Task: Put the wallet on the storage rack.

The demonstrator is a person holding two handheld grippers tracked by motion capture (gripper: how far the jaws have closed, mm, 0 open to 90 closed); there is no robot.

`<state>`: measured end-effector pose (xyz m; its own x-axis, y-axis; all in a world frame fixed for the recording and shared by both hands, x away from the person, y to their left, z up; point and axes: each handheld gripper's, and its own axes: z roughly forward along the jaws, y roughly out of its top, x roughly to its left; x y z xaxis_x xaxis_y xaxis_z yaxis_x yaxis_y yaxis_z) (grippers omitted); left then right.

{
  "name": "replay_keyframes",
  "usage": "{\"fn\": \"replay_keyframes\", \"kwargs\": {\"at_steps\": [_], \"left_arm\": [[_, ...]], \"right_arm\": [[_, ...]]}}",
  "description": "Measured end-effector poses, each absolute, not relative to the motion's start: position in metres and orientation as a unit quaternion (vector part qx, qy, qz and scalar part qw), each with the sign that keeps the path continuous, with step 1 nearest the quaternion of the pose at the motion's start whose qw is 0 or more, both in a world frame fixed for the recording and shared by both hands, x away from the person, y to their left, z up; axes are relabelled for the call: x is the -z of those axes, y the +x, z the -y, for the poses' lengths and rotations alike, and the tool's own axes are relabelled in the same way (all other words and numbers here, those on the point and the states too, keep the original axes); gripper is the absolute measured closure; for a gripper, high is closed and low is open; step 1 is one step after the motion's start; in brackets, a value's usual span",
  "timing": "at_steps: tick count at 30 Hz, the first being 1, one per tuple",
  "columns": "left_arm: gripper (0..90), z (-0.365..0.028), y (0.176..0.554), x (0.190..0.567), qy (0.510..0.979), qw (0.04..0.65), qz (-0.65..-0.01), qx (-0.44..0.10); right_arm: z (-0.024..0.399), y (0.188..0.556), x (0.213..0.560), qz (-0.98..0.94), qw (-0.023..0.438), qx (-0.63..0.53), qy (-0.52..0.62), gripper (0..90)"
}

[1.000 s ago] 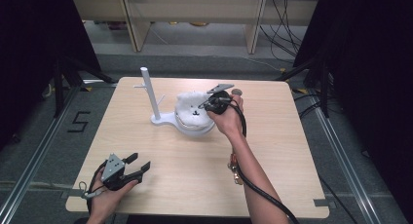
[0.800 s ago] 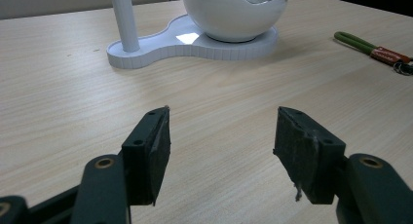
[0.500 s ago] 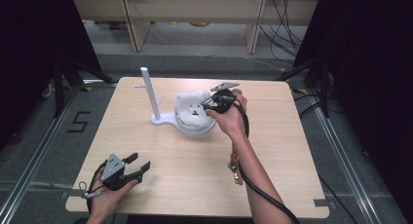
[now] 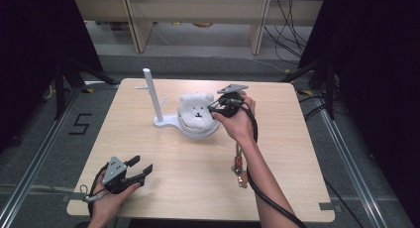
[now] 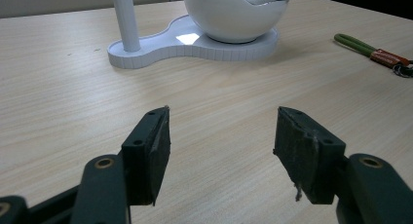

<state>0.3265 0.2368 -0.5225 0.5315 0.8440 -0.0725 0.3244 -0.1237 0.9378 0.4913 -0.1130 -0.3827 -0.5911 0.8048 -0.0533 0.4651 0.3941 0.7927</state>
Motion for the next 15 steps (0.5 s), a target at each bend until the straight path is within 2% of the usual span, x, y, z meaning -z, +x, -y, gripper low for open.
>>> {"fn": "replay_keyframes", "kwargs": {"at_steps": [6,15], "left_arm": [[37.5,-0.236,0.327,0.523,0.706,0.519,-0.411,-0.252],[37.5,-0.238,0.327,0.522,0.703,0.515,-0.422,-0.251]], "right_arm": [[0.128,0.477,0.381,-0.799,0.214,-0.388,0.407,45.6],[0.167,0.451,0.398,-0.8,0.149,-0.352,0.462,51.7]]}}
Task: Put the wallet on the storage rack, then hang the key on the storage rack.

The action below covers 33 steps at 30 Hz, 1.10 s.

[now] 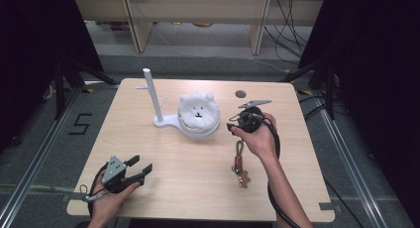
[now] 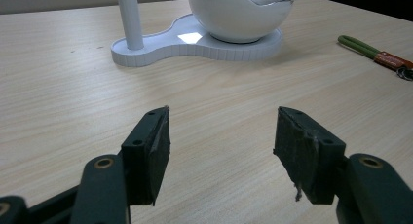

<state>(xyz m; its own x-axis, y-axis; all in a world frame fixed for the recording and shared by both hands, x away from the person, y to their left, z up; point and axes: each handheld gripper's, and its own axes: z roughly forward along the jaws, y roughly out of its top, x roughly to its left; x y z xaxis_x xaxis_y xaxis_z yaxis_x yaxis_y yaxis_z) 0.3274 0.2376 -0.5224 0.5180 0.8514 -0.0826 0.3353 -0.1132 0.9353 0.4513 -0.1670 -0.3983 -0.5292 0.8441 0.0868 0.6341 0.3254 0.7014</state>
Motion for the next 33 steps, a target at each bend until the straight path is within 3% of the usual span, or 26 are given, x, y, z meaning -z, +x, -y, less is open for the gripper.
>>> {"fn": "replay_keyframes", "kwargs": {"at_steps": [16,33], "left_arm": [[37.5,-0.236,0.327,0.522,0.706,0.512,-0.418,-0.253],[37.5,-0.233,0.326,0.522,0.712,0.51,-0.41,-0.256]], "right_arm": [[0.209,0.422,0.438,-0.801,0.08,-0.307,0.508,49.1],[0.216,0.417,0.447,-0.8,0.025,-0.249,0.546,48.7]]}}
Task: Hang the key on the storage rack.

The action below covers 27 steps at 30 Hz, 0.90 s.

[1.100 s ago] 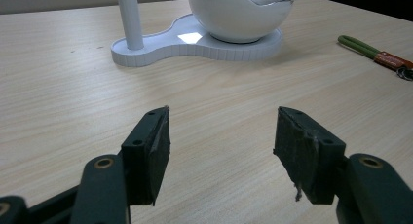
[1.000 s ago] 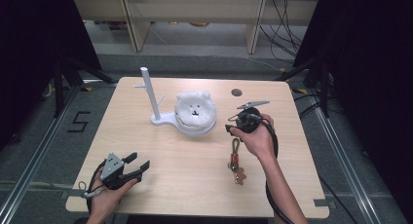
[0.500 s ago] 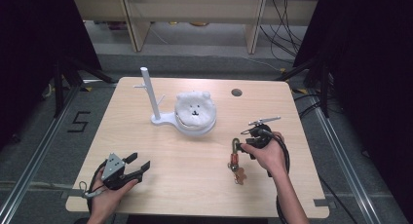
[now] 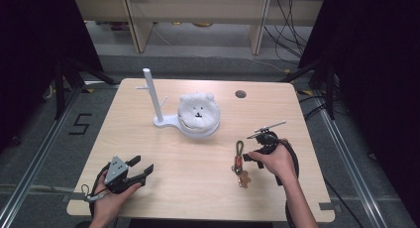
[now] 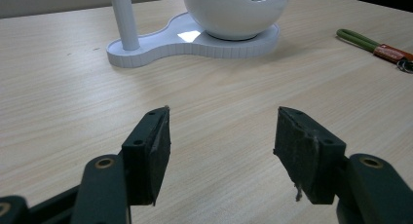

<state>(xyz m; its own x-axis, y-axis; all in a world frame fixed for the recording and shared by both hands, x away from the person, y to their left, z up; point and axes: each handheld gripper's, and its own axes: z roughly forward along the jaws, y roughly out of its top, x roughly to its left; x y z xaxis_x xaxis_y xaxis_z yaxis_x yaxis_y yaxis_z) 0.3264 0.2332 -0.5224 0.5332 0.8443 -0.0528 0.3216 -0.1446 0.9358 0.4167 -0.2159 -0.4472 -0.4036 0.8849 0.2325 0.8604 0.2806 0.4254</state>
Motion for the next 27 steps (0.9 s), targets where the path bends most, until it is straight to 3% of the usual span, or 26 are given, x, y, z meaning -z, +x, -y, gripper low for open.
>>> {"fn": "replay_keyframes", "kwargs": {"at_steps": [9,27], "left_arm": [[37.5,-0.231,0.325,0.522,0.714,0.513,-0.404,-0.253],[37.4,-0.23,0.322,0.522,0.716,0.513,-0.399,-0.255]], "right_arm": [[0.203,0.422,0.45,-0.801,-0.007,-0.192,0.567,50.3],[0.177,0.436,0.463,-0.802,-0.016,-0.157,0.577,55.4]]}}
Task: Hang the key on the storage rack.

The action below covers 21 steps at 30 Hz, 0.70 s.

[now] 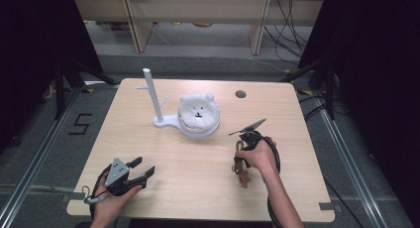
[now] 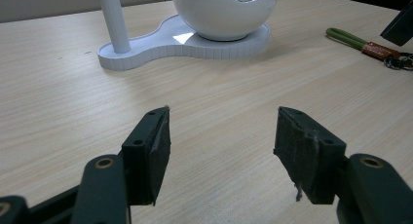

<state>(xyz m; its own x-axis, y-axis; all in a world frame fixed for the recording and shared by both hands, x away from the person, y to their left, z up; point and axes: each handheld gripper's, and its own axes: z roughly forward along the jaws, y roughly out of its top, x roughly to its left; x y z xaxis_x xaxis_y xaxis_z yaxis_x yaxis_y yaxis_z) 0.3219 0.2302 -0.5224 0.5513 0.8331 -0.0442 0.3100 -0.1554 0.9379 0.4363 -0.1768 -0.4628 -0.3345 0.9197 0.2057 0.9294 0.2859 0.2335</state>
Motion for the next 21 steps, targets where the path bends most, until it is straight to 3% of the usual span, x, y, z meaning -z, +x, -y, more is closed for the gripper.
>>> {"fn": "replay_keyframes", "kwargs": {"at_steps": [9,10,11,18,21], "left_arm": [[37.4,-0.229,0.321,0.522,0.717,0.513,-0.397,-0.255],[37.4,-0.229,0.321,0.522,0.717,0.513,-0.397,-0.255],[37.4,-0.229,0.321,0.522,0.717,0.513,-0.397,-0.255],[37.3,-0.229,0.321,0.523,0.716,0.515,-0.398,-0.254],[37.3,-0.229,0.321,0.523,0.716,0.515,-0.398,-0.254]], "right_arm": [[0.168,0.44,0.473,0.796,0.014,0.128,-0.591,57.9],[0.17,0.442,0.477,0.808,-0.004,0.141,-0.572,58.1],[0.168,0.441,0.475,0.8,0.012,0.121,-0.588,58.6],[0.165,0.445,0.478,0.815,0.001,0.125,-0.565,60.3],[0.161,0.444,0.474,0.799,0.018,0.111,-0.59,62.7]]}}
